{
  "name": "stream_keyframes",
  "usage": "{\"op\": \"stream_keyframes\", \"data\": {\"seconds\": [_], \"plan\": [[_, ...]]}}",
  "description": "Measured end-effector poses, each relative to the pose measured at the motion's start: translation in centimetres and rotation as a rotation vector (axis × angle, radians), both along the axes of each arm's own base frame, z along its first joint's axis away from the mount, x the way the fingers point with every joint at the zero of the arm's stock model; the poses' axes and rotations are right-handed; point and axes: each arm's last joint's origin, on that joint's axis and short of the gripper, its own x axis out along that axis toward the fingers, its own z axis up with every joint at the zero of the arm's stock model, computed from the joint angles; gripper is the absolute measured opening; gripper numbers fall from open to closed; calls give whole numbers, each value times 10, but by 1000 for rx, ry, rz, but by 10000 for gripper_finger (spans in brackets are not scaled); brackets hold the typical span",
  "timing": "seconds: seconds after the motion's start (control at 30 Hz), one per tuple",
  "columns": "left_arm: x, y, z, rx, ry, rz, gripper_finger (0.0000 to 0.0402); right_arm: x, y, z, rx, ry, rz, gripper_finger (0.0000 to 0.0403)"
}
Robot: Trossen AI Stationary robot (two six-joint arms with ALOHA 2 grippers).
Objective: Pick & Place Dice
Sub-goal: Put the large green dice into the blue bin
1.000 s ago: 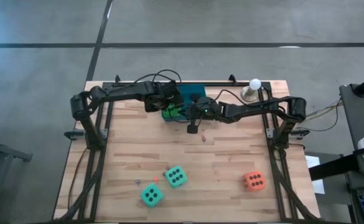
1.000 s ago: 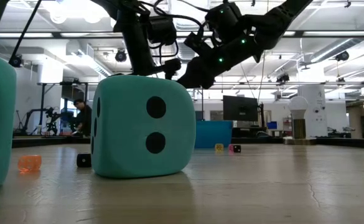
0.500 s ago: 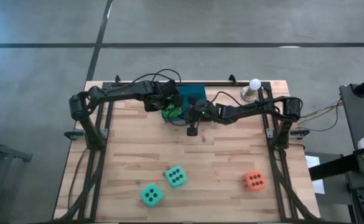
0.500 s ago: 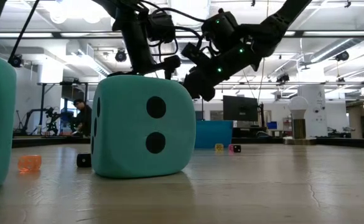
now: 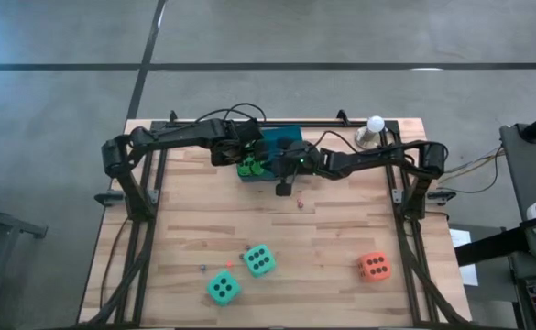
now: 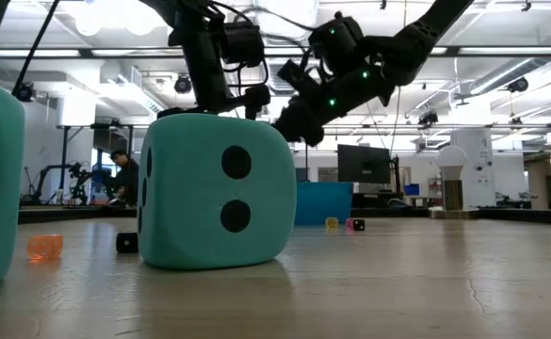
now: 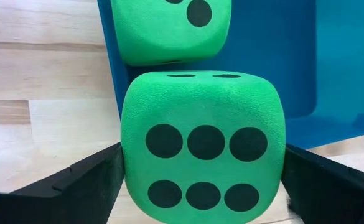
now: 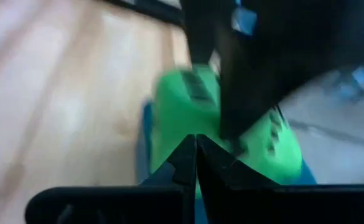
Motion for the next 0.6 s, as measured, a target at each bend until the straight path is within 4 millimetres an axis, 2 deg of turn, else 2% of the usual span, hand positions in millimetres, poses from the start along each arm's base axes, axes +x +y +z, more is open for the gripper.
{"op": "stream_keyframes", "data": {"seconds": [0.6], "plan": [[-1, -2, -1, -7, 13, -8, 396, 15, -4, -20, -23, 47, 39, 8]]}}
